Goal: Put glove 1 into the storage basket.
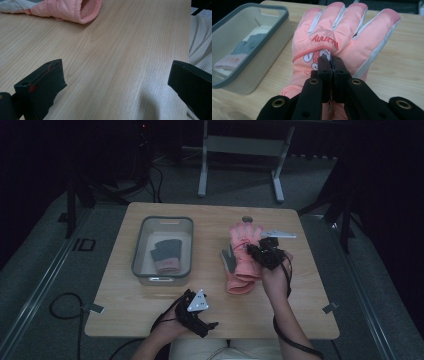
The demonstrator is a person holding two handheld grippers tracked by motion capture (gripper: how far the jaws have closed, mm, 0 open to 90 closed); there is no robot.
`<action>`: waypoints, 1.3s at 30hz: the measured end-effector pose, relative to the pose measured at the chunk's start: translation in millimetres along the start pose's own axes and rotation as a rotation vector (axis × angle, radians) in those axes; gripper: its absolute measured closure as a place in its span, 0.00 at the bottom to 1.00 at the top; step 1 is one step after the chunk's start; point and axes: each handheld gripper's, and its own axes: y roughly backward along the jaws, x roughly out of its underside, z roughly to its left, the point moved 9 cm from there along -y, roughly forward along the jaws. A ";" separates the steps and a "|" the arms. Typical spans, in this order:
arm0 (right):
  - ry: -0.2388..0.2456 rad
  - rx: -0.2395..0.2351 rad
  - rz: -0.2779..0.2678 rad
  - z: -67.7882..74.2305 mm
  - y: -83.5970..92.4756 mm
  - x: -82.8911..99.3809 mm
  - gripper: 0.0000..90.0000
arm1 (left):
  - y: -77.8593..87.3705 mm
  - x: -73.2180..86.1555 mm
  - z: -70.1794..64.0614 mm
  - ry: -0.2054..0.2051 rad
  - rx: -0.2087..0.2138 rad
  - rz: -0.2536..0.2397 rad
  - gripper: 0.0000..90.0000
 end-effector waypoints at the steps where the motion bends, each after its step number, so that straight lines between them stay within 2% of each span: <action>1: 0.008 0.006 0.009 2.5 -3.7 2.6 0.97 | 0.1 0.0 0.0 0.000 0.001 -0.001 0.00; 6: 0.010 0.006 0.062 8.3 -23.5 18.8 0.97 | 0.2 0.3 -1.1 -0.003 0.001 0.002 0.00; 13: 0.005 0.031 0.125 4.5 -48.7 40.2 0.96 | 0.1 0.1 -1.2 0.001 0.002 -0.002 0.00; 18: 0.015 0.047 0.142 2.2 -57.3 48.9 0.96 | 0.1 0.3 -0.8 -0.001 0.001 0.000 0.00; 24: 0.020 0.033 0.154 0.1 -67.4 58.0 0.95 | -0.1 0.5 -0.7 0.000 0.001 0.001 0.00; 30: 0.029 0.017 0.146 1.7 -65.7 52.6 0.89 | -0.1 0.6 -0.4 -0.001 0.000 0.003 0.00; 39: 0.053 -0.033 0.100 7.9 -47.6 37.3 0.77 | -0.4 0.7 0.0 0.000 -0.003 0.005 0.00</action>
